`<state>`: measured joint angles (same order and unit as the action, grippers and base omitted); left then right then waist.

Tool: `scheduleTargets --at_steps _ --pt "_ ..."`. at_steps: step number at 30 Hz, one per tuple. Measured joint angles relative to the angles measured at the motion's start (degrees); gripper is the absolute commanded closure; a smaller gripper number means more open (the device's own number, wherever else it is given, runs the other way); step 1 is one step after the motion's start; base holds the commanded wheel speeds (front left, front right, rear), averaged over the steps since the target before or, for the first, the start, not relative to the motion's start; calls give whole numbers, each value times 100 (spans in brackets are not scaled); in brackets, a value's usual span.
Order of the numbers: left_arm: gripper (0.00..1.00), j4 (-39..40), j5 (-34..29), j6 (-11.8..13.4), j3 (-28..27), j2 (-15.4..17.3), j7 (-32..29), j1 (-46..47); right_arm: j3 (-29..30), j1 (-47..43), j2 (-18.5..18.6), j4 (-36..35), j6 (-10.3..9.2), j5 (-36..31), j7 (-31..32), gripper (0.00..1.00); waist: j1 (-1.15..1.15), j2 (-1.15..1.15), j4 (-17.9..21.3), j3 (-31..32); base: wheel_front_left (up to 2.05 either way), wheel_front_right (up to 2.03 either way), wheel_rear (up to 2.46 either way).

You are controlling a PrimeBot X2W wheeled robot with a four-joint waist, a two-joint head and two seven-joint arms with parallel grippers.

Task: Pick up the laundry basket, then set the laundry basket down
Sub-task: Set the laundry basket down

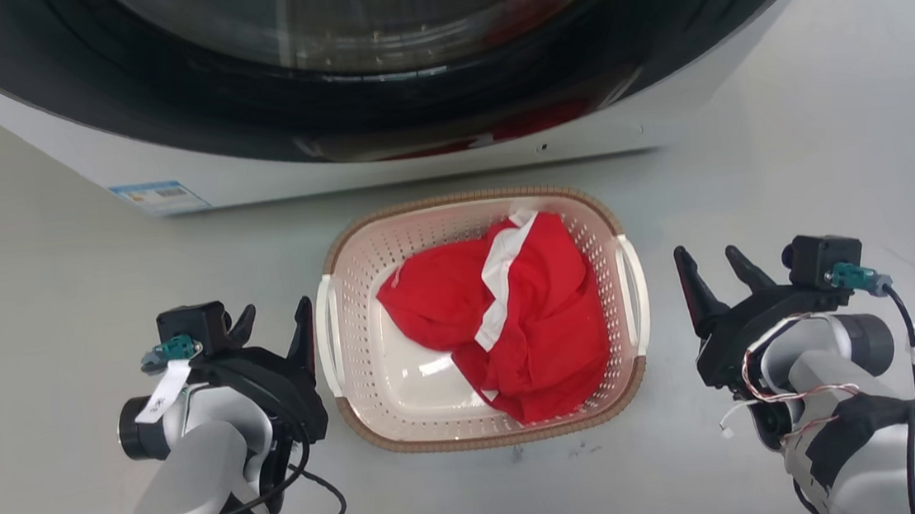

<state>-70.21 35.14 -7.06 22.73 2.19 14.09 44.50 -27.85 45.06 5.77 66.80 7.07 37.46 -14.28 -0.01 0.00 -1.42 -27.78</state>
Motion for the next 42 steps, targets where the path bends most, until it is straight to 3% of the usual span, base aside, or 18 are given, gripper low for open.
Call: scheduleTargets --at_steps 7,17,31,42 --pt "0 304 -1 73 -90 0 23 -390 186 -444 8 -444 -34 -3 0 0 0 0 12 590 0 0 0" --pt "0 1218 -197 392 -224 127 23 -1028 379 -1006 227 -1233 -365 -276 0 0 -1 -1 33 1329 0 0 0" --pt "0 3322 -999 921 -293 498 23 -2235 479 -1936 605 -2954 -967 -1200 -1 0 -1 -1 44 2221 0 0 0" --pt "0 4821 -1337 1172 -390 643 38 -3269 616 -2833 704 -4102 -1170 -1556 -1 0 0 -1 67 2634 0 0 0"
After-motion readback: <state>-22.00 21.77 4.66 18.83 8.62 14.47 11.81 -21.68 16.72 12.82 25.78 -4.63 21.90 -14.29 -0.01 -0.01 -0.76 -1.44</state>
